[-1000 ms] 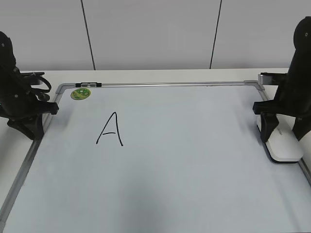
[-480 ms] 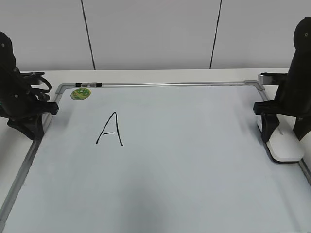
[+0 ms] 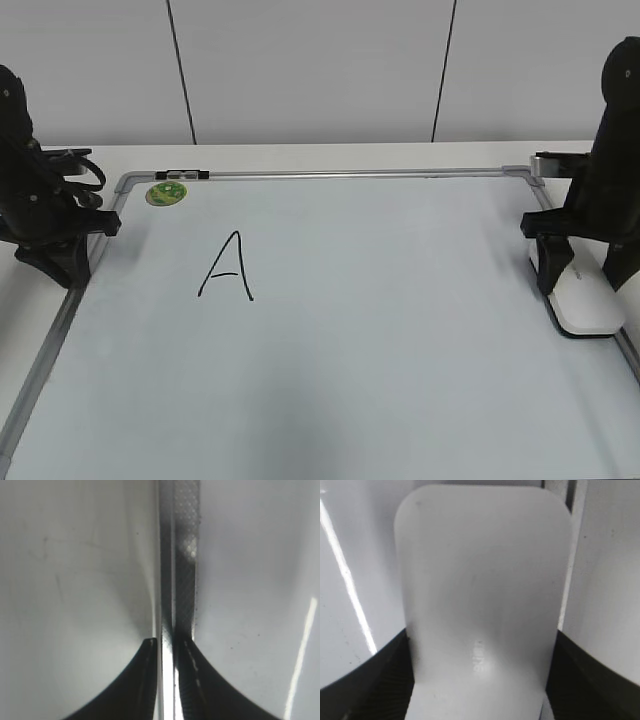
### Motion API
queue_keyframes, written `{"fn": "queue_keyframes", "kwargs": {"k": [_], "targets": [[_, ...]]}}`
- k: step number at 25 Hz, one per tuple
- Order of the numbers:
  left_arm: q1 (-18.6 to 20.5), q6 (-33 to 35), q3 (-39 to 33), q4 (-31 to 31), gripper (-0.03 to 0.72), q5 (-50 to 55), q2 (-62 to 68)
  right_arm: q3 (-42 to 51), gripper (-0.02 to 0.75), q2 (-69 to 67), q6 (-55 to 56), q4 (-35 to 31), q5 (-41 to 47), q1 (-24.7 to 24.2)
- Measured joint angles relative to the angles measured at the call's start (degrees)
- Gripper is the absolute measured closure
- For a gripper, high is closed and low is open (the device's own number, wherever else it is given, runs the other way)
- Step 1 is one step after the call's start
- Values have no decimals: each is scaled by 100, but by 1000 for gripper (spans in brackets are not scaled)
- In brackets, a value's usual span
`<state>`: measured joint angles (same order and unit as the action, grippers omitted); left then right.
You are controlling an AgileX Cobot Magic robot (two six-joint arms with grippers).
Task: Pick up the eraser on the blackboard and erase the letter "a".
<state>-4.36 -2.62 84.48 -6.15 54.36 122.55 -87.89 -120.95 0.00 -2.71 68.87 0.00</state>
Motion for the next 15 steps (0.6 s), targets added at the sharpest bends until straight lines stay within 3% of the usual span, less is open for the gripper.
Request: {"fn": "queue_keyframes", "kwargs": {"k": [5,10,12,15], "targets": [[0,0,0,0,582,0,0,-27,95,-35,0,0,0,0],[0,2,10,0,568,0,0,-347,77,-35,0,0,13,0],[0,2,40,37,531,71,0,-570,76,-35,0,0,13,0],[0,2,191,209,387,216,-127,-660,76,18,0,0,26,0]]}}
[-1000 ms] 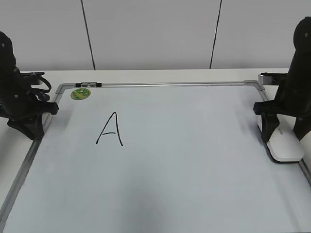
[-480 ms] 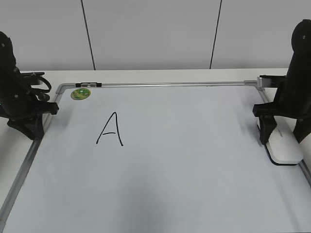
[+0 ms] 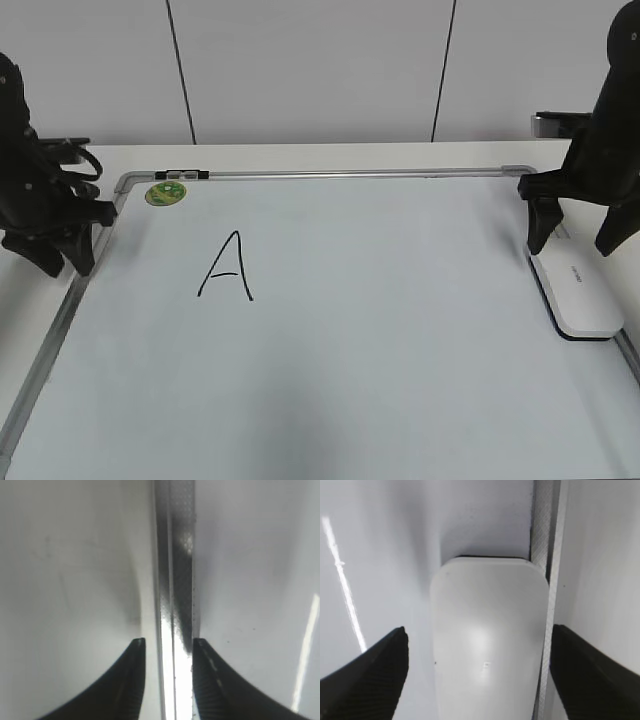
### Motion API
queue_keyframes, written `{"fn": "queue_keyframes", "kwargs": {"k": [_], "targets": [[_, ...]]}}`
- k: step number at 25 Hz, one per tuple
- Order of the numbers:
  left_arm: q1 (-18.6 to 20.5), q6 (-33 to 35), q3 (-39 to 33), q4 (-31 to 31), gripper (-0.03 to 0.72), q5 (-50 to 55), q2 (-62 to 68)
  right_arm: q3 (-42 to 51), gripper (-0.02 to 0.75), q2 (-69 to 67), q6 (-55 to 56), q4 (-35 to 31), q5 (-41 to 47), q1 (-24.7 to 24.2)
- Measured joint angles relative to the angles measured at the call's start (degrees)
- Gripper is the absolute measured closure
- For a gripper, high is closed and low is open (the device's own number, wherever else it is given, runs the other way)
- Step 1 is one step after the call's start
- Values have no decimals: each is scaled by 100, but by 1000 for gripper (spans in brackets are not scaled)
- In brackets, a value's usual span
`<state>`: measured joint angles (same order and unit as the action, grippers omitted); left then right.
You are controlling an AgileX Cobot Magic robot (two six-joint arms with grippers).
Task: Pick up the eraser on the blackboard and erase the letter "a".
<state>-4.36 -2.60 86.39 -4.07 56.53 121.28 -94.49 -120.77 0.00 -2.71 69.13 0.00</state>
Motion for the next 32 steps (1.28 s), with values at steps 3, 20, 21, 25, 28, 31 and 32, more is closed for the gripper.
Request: {"fn": "queue_keyframes", "kwargs": {"k": [3,20,21,25,28,31,32], "targets": [[0,-129,148,328,179,101,-321,0,76,120,0,0,13,0],[-26,-320,-15,955,246,1313,-2253,913,209,2065,381,-22,56,0],[-70,-320,-148,979,252,1316,-2445,1121,210,2302,385,-81,56,0],[-335,-447,-929,1119,265,1313,-3473,1997,216,3194,398,-229,-16,80],[-568,-596,-1665,1312,270,1250,-4332,2585,216,3849,402,-229,-154,291],[-743,-727,-2352,1493,284,1210,-5226,3313,216,4898,390,-218,-194,572],[-770,-740,-2522,1523,288,1210,-5575,3398,216,5054,381,-218,-194,607]]}}
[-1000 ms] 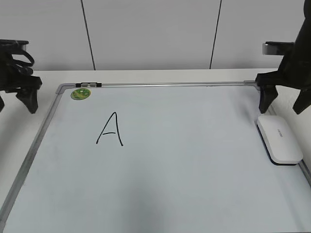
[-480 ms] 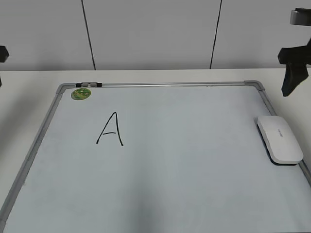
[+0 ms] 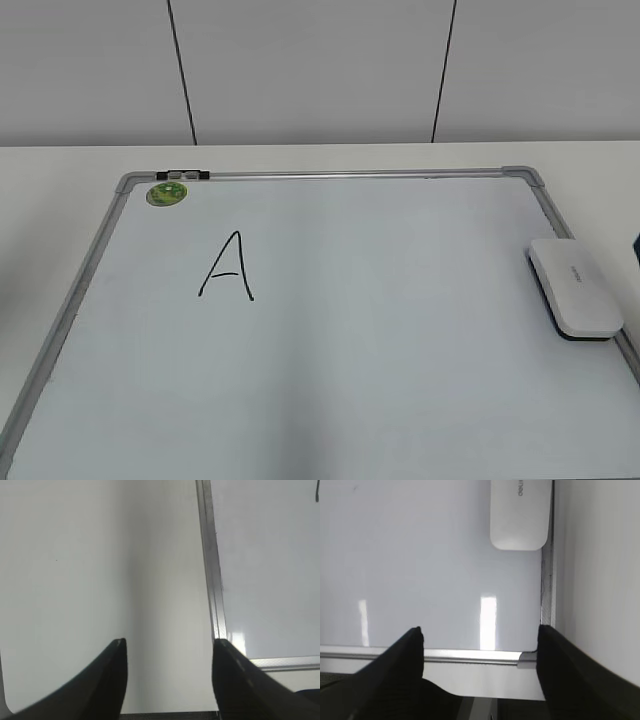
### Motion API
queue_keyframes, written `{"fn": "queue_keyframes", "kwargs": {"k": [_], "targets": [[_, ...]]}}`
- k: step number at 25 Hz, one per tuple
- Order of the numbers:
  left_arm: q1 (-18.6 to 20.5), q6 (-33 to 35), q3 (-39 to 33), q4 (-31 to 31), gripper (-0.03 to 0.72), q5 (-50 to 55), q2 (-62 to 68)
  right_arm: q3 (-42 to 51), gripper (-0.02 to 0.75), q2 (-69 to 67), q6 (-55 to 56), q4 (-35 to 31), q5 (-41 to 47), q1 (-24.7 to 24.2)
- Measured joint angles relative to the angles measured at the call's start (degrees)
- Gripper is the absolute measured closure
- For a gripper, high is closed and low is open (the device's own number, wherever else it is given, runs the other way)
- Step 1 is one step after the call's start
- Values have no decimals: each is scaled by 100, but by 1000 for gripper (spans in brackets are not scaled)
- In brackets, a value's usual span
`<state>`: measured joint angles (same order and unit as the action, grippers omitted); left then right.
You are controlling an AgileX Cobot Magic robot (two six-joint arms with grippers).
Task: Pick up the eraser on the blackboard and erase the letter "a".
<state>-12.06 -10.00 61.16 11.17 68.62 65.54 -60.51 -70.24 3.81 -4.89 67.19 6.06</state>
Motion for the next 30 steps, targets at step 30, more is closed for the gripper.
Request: {"fn": "queue_keyframes", "kwargs": {"k": [30], "targets": [[-293,-118,-3175,95,329,-495,-4953,3257,218,5769,-299,298,-185,26]]}}
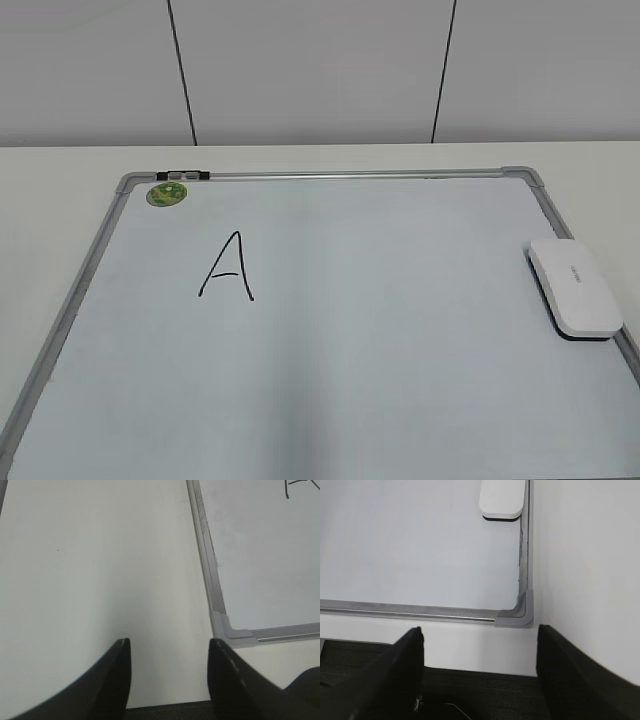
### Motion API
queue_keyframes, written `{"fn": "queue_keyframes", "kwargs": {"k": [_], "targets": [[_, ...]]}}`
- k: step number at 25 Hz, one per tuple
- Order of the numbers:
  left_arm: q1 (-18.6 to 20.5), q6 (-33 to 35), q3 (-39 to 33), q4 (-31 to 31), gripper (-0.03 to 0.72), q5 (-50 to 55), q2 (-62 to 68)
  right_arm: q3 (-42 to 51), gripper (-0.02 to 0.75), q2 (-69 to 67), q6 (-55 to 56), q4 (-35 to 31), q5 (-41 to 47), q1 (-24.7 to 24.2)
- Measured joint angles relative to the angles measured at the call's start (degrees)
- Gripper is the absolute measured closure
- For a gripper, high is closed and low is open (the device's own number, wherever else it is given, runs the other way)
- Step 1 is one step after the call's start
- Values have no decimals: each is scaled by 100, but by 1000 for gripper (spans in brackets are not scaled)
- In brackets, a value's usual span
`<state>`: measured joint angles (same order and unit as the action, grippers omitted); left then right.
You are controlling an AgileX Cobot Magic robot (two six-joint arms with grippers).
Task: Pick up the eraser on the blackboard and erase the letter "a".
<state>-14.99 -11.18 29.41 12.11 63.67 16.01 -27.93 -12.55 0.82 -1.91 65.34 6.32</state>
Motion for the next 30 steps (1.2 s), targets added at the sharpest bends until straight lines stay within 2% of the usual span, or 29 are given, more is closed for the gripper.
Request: {"fn": "queue_keyframes", "kwargs": {"k": [12,22,30], "targets": [[-11,0,-4,0,340,-18,-10,0,218,39,-15,2,-13,0],[-11,0,-4,0,368,-38,-10,0,218,955,-25,2,-13,-73],[-11,0,-4,0,372,-47,-10,0,218,1170,-25,2,-13,-87]]}}
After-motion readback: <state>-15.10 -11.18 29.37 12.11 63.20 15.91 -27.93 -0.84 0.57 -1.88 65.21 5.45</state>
